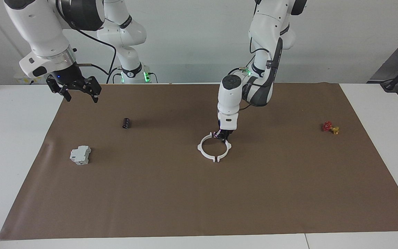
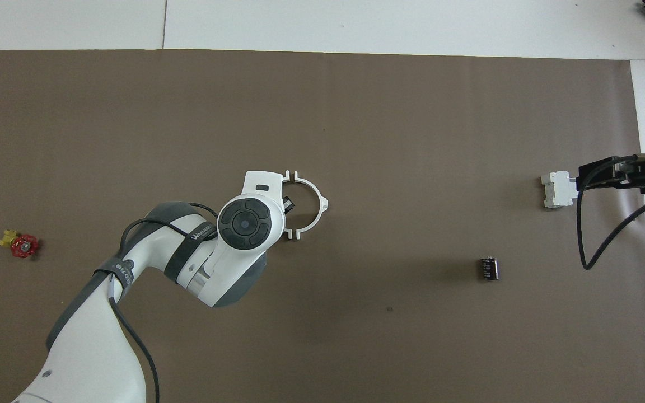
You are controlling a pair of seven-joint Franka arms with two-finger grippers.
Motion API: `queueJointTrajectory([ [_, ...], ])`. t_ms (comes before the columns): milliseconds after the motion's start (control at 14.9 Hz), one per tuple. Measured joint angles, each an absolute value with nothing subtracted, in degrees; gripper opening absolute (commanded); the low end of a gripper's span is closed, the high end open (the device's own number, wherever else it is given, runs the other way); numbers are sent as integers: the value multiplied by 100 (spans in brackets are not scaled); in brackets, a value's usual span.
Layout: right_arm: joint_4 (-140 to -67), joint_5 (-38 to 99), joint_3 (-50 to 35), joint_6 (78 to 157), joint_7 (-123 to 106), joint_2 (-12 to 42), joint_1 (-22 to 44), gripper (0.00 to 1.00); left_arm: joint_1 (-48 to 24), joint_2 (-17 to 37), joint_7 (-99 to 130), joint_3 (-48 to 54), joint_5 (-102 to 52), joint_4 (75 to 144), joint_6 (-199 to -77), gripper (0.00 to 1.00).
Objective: Assemble drain pipe with both arms
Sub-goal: 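Press the held clamp half against the placed half with the left gripper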
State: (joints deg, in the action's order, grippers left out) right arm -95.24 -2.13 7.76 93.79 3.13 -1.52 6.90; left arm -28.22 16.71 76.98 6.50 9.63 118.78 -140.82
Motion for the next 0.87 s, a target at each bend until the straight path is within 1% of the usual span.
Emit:
queueJointTrajectory([
  [874, -9524, -213, 776, 9379, 313, -152, 690, 100, -2930, 1697, 7940, 649, 1116, 11877, -14070, 0],
])
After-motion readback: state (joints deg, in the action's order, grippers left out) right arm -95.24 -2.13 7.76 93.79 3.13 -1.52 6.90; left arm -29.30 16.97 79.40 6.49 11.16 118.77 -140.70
